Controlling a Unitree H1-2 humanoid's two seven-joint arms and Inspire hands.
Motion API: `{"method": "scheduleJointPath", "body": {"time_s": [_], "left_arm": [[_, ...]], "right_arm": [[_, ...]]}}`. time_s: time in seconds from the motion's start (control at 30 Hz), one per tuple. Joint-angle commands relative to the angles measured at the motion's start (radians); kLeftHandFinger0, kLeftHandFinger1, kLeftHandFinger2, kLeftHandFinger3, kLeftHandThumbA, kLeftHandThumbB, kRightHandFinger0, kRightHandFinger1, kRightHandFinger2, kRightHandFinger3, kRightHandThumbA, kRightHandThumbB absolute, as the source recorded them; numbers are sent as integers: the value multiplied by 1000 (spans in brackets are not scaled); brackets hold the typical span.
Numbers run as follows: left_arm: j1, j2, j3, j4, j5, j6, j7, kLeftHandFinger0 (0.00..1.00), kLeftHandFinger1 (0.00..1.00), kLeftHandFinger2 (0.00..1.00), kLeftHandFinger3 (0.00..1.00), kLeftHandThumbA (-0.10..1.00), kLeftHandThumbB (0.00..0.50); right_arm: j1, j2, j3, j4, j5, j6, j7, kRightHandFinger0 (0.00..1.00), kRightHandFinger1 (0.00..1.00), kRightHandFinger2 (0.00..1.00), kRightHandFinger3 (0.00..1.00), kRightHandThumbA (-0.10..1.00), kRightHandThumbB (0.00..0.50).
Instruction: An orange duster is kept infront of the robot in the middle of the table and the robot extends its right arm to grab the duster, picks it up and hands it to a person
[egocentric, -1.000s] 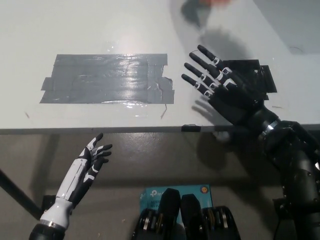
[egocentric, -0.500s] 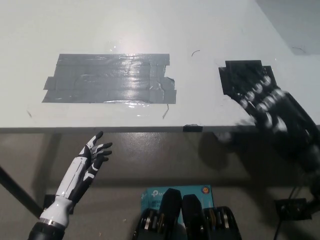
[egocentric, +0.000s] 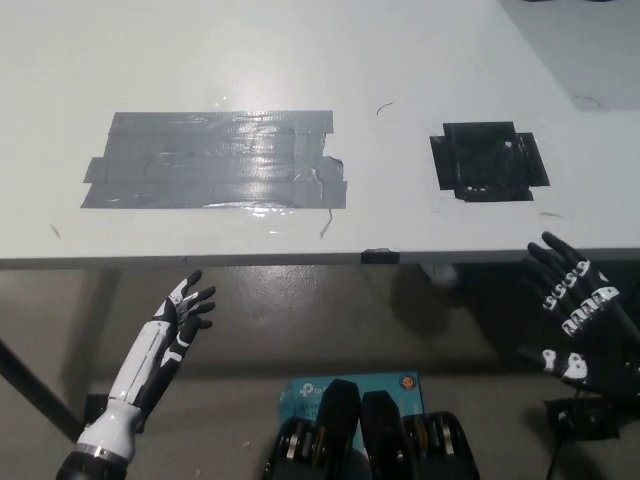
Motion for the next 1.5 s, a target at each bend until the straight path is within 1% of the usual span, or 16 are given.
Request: {"method": "scheduleJointPath", "body": {"time_s": [0.0,0.13,0.27,0.3,0.47,0.5,0.57,0.67,0.8,0.87,1.1,1.23,1.3,1.4,1.43,1.47], "left_arm": [[14,1,10,-26,2,-26,10,827,890,911,1000,956,106],[14,-4,11,-20,1,-33,12,827,895,914,1000,949,112],[19,-4,14,-26,0,-18,11,836,901,914,1000,951,128],[23,-7,16,-31,-6,-6,8,851,908,914,1000,948,126],[29,-10,18,-32,-4,-13,10,844,910,917,1000,934,106],[29,-8,18,-28,2,-21,11,837,906,916,1000,937,100],[29,-7,19,-27,1,-18,11,842,908,915,1000,941,107],[31,-9,20,-34,-4,-5,7,844,909,915,1000,940,107],[30,-5,19,-21,2,-32,9,837,908,917,1000,942,106],[31,-6,20,-27,0,-22,7,839,911,920,1000,942,112],[30,-7,18,-24,8,-30,12,834,918,935,1000,946,114],[39,-14,17,-32,4,-12,10,885,966,988,1000,944,113],[40,-15,17,-31,-3,-6,7,962,1000,1000,1000,962,153],[40,-15,18,-31,-9,1,2,999,1000,1000,1000,972,162],[42,-15,18,-36,-16,8,-3,1000,1000,1000,1000,976,184],[43,-15,18,-37,-19,10,-4,1000,1000,1000,1000,976,184]], "right_arm": [[-16,-4,44,99,-187,-181,-5,1000,1000,1000,1000,1000,259],[-33,-23,79,158,-238,-209,6,1000,1000,1000,1000,968,232],[-47,-35,105,178,-282,-216,5,1000,1000,1000,1000,961,247],[-47,-41,113,181,-291,-217,8,1000,1000,1000,1000,957,233],[-55,-68,144,185,-343,-209,14,1000,1000,1000,1000,989,244],[-58,-73,153,188,-354,-205,14,1000,1000,1000,1000,989,261],[-62,-78,162,194,-361,-204,17,1000,1000,1000,1000,972,256],[-64,-84,169,196,-362,-197,23,1000,1000,1000,1000,973,277],[-68,-90,179,193,-375,-184,29,1000,1000,1000,1000,978,279],[-69,-99,188,191,-393,-177,31,1000,1000,1000,1000,1000,304],[-63,-107,197,181,-407,-177,33,1000,1000,1000,1000,1000,284],[-43,-102,185,167,-397,-174,25,1000,1000,1000,1000,984,274],[-32,-85,168,150,-385,-165,4,1000,1000,1000,1000,1000,277],[-28,-77,160,151,-389,-182,-6,1000,1000,1000,1000,1000,276],[-26,-69,153,154,-388,-193,-13,1000,1000,1000,1000,1000,279],[-25,-65,150,154,-386,-195,-16,1000,1000,1000,1000,1000,279]]}}
